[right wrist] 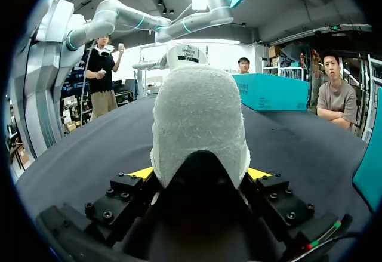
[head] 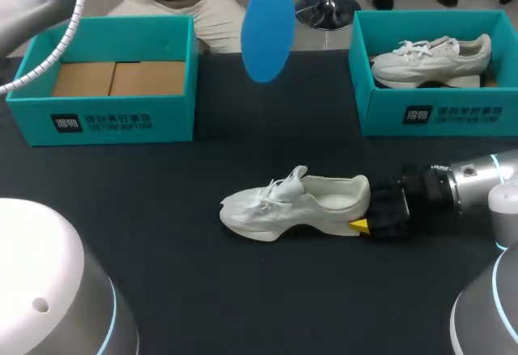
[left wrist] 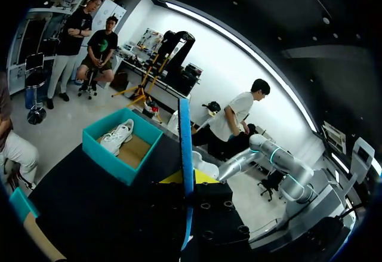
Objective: Take the shoe out of the shoebox, open the shoe tongue, remove and reinsert the insole, then place the shoe into the shoebox
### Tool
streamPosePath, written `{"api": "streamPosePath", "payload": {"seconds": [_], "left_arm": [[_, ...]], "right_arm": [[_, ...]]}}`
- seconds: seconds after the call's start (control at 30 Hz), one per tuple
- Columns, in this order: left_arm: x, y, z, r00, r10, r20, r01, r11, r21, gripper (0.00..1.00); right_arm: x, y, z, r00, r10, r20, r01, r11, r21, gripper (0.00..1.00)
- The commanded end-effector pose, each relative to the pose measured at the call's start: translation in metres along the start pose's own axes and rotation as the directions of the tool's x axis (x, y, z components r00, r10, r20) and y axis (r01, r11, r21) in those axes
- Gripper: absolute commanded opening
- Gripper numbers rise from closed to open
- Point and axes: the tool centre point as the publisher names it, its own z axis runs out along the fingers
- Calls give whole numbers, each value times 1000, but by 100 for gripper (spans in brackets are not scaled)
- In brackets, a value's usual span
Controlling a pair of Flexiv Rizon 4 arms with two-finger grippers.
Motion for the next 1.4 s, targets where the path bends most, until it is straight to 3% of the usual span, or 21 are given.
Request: {"api": "streamPosePath", "payload": {"seconds": [0.03,0.07,0.1,0.13,0.17,0.5,0.77,0.9,1.1,1.4], "left_arm": [[0,1,0,1000,1,-1,-1,1000,1,0],[0,1,0,1000,1,-1,-1,1000,1,0],[0,1,0,1000,1,-1,-1,1000,1,0],[0,1,0,1000,1,-1,-1,1000,1,0],[0,1,0,1000,1,-1,-1,1000,1,0],[0,1,0,1000,1,-1,-1,1000,1,0],[0,1,0,1000,1,-1,-1,1000,1,0],[0,1,0,1000,1,-1,-1,1000,1,0],[0,1,0,1000,1,-1,-1,1000,1,0],[0,1,0,1000,1,-1,-1,1000,1,0]], "right_arm": [[0,-4,2,1000,0,1,0,1000,1,0],[0,-4,2,1000,0,1,0,1000,1,0],[0,-4,2,1000,0,1,0,1000,1,7],[0,-3,2,1000,0,1,0,1000,2,47],[0,-2,2,1000,5,22,-5,1000,4,100],[0,6,-4,999,-35,17,36,999,-9,100],[3,17,-29,997,-54,53,52,998,37,100],[8,23,-48,996,-64,69,56,992,111,100],[11,42,-75,996,-80,48,63,957,283,100],[13,73,-86,997,-74,23,48,820,570,100]]}}
